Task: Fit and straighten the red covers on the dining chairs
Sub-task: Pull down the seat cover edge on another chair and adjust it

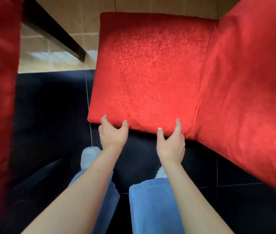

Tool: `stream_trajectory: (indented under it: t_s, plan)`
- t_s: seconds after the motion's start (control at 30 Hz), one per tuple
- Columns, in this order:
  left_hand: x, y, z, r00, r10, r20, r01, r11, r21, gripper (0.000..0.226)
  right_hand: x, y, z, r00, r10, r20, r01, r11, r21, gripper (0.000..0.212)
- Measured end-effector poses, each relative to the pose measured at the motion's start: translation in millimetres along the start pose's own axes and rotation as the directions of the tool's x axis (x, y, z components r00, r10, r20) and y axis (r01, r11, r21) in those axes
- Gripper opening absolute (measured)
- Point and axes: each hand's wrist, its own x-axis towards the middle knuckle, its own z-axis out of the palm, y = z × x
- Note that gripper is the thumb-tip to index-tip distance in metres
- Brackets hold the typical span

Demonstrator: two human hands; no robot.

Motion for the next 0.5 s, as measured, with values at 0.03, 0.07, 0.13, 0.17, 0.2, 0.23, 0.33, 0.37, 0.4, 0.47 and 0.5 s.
stream_trajectory:
  t_s: [0.03,0.07,0.13,0.17,0.2,0.23,0.33,0.37,0.4,0.47,0.5]
  plan:
    - [7.7,-6.0,9.5,1.000,-0.030,0.008,0.030,0.999,-0.027,0.079,6.7,0.7,11.2,0.999,0.043,-0.021,-0.043,0.999,0.021,0.071]
    - [15.3,-11.7,19.1,0.998,-0.066,0.015,0.067,0.996,-0.052,0.082,13.7,1.6,23.0,0.995,0.091,-0.038,-0.090,0.995,0.043,0.072]
    - [28.8,-20.4,36.9,0.989,-0.143,0.027,0.145,0.985,-0.098,0.088,25.4,2.0,44.0,0.979,0.191,-0.067,-0.185,0.979,0.086,0.078]
    - [34.3,-23.8,45.3,0.984,-0.177,0.027,0.179,0.976,-0.123,0.090,30.3,2.0,53.1,0.967,0.238,-0.085,-0.228,0.967,0.109,0.082]
    - [39.0,-26.1,53.2,0.978,-0.207,0.024,0.209,0.966,-0.150,0.093,34.9,2.5,61.1,0.953,0.286,-0.105,-0.270,0.953,0.139,0.087]
    - [43.0,-27.3,60.7,0.971,-0.237,0.019,0.237,0.954,-0.182,0.096,38.9,3.2,67.6,0.936,0.328,-0.124,-0.306,0.937,0.172,0.092]
    - [50.6,-26.9,82.4,0.948,-0.318,0.002,0.305,0.908,-0.287,0.106,47.8,10.4,81.2,0.907,0.390,-0.161,-0.333,0.896,0.295,0.100]
    - [51.9,-25.2,88.7,0.943,-0.333,-0.008,0.312,0.892,-0.326,0.108,49.0,11.6,83.9,0.906,0.384,-0.176,-0.311,0.888,0.338,0.100]
    - [53.2,-23.4,94.8,0.938,-0.346,-0.020,0.316,0.875,-0.366,0.110,50.4,12.7,86.5,0.907,0.377,-0.189,-0.286,0.878,0.383,0.101]
    - [56.0,-18.4,104.9,0.923,-0.382,-0.043,0.325,0.835,-0.444,0.113,56.0,11.3,91.7,0.896,0.391,-0.210,-0.258,0.843,0.472,0.102]
    - [58.1,-16.2,108.7,0.914,-0.403,-0.050,0.331,0.811,-0.482,0.114,59.8,8.4,93.2,0.884,0.416,-0.213,-0.262,0.818,0.512,0.103]
